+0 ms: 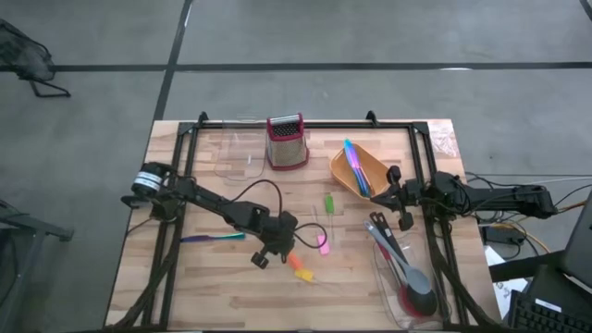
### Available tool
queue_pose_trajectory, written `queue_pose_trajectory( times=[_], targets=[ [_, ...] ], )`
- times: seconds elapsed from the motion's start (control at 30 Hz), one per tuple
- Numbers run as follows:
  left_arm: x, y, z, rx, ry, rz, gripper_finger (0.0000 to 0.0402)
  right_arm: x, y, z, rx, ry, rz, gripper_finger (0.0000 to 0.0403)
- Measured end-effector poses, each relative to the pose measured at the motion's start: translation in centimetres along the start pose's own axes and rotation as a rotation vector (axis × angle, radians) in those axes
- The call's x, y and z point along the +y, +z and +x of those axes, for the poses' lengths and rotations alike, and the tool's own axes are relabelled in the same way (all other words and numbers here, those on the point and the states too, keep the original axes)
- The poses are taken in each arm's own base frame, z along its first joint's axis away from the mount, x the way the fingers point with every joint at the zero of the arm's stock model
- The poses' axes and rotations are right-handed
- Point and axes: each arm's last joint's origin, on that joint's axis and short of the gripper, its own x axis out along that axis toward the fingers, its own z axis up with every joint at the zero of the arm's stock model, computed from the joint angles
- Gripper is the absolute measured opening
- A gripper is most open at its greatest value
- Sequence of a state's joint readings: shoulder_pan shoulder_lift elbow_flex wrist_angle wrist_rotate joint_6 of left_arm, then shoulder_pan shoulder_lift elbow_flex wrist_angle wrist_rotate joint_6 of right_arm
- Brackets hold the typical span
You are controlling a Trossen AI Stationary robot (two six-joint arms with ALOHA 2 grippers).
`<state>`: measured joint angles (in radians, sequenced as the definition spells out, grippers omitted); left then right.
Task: Pick & Place Kitchen Items
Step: Put the orange spatula into the top transparent bin
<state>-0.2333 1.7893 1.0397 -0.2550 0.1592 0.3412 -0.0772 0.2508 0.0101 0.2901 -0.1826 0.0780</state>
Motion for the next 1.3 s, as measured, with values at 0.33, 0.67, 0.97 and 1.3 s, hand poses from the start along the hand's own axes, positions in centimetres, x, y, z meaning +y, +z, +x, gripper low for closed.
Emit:
queue_pose_trajectory(
  times=[0.33, 0.67, 0.97, 1.3],
  targets=[
    [0.0, 0.6, -0.3, -0.038, 0.002, -0.063, 0.0081, 0.0, 0.0, 0.0, 0.002, 0.000, 0.000, 0.0009],
    [-1.1, 1.0, 1.3, -0.082, -0.026, -0.042, 0.0225, 0.0, 0.0, 0.0, 0.002, 0.000, 0.000, 0.0008],
    [-0.9, 0.7, 2.6, -0.059, 0.040, -0.048, 0.0231, 0.0, 0.0, 0.0, 0.003, 0.000, 0.001, 0.0008],
    [-1.0, -0.2, 4.6, -0.037, -0.040, -0.067, 0.0139, 0.0, 0.0, 0.0, 0.003, 0.000, 0.001, 0.0009]
  ],
)
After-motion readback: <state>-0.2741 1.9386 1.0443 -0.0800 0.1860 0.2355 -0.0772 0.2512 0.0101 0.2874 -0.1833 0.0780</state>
